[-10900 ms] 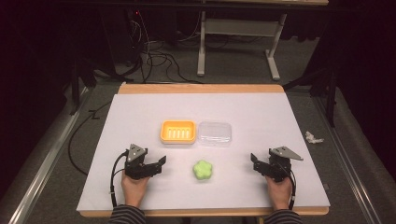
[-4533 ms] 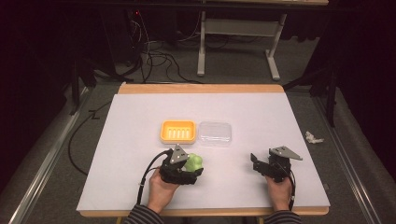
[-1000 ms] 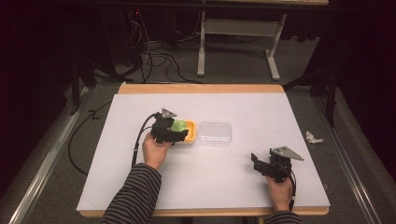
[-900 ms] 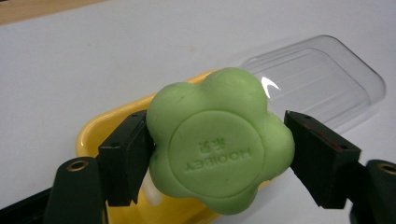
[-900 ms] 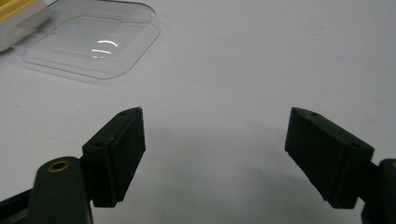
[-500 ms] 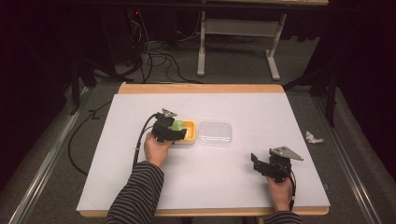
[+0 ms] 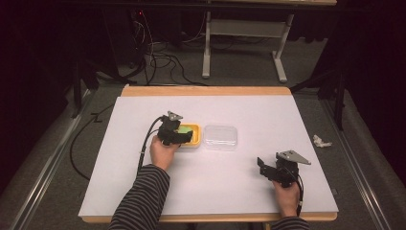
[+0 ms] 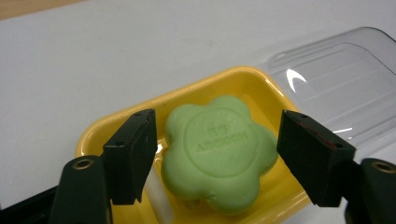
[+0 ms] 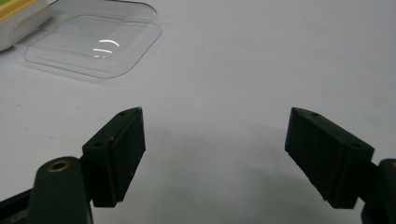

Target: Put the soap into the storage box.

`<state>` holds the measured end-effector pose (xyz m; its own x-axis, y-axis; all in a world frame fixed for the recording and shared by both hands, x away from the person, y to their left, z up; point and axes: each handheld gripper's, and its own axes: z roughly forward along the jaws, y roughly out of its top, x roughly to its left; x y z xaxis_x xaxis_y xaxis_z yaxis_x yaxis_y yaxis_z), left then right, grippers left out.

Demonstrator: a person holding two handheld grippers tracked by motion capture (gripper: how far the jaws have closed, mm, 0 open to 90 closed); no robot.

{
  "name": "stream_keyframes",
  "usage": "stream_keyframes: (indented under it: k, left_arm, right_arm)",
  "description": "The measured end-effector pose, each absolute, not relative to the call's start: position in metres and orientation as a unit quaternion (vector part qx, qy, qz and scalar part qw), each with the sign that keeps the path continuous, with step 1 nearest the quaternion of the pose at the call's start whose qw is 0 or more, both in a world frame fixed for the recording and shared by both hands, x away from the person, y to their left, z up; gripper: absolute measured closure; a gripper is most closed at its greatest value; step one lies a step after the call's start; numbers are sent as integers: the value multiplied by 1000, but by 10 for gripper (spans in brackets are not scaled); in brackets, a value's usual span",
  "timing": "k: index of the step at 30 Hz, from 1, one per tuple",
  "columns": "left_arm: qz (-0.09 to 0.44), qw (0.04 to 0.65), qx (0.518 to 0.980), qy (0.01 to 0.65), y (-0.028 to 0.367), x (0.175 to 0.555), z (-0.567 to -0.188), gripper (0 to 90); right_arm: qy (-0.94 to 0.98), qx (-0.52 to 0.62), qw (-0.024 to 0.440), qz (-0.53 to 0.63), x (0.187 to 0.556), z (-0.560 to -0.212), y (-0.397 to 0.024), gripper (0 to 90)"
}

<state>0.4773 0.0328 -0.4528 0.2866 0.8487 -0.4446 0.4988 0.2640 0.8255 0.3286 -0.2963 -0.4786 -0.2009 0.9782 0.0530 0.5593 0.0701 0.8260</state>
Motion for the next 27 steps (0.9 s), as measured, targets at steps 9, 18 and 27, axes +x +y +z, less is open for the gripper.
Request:
stream_keyframes:
  k: [9, 18, 27]
  left_arm:
    - [170, 556, 588, 563, 33, 472, -447, 285]
    - [196, 570, 588, 540, 33, 462, -437, 249]
    - [179, 586, 573, 544, 44, 444, -429, 244]
  right_arm:
    - [676, 569, 278, 377, 329, -479, -296, 209]
    - [675, 570, 277, 378, 328, -479, -296, 208]
    - [673, 570, 278, 381, 328, -478, -297, 208]
